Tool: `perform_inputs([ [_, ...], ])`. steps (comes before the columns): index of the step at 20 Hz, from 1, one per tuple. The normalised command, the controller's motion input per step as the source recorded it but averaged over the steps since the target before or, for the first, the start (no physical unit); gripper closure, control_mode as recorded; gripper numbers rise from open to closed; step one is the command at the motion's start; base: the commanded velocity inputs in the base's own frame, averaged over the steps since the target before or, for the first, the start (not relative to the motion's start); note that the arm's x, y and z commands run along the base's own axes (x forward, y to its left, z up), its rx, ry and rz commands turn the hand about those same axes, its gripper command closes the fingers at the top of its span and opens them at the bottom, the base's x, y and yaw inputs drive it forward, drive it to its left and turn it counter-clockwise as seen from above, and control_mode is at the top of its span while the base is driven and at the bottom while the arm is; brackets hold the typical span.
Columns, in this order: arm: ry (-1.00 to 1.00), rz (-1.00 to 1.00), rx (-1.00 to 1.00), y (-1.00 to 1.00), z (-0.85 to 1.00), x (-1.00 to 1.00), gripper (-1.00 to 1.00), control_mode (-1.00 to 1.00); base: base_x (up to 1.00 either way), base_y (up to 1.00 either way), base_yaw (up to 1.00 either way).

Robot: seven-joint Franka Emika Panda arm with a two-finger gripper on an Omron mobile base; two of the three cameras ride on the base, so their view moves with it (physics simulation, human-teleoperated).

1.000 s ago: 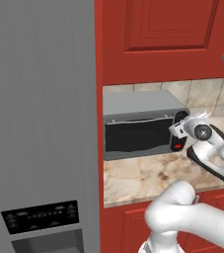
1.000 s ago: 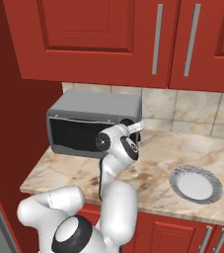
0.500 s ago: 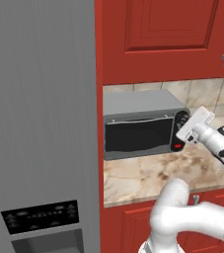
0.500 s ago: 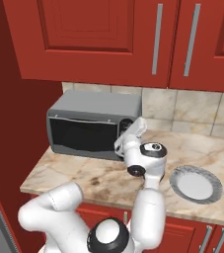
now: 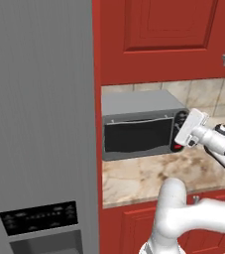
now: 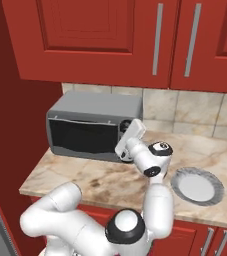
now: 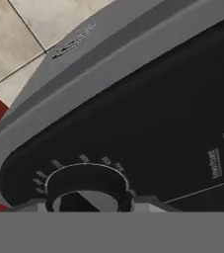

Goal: Pull the toaster oven rack outwards. Pick up the baguette from the plate and place it on the toaster oven rack. Close the toaster oven door fully and set the temperature to the lowest setting.

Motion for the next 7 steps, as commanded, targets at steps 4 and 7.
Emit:
perform_inputs([
  [4,-0.44,0.21,-0.70,0.00,0.00,0.58,1.00,-1.00,0.00,0.00,0.00],
  [7,-0.41,0.24,-0.73,-0.04,0.00,0.45,1.00,-1.00,0.00,0.00,0.00],
])
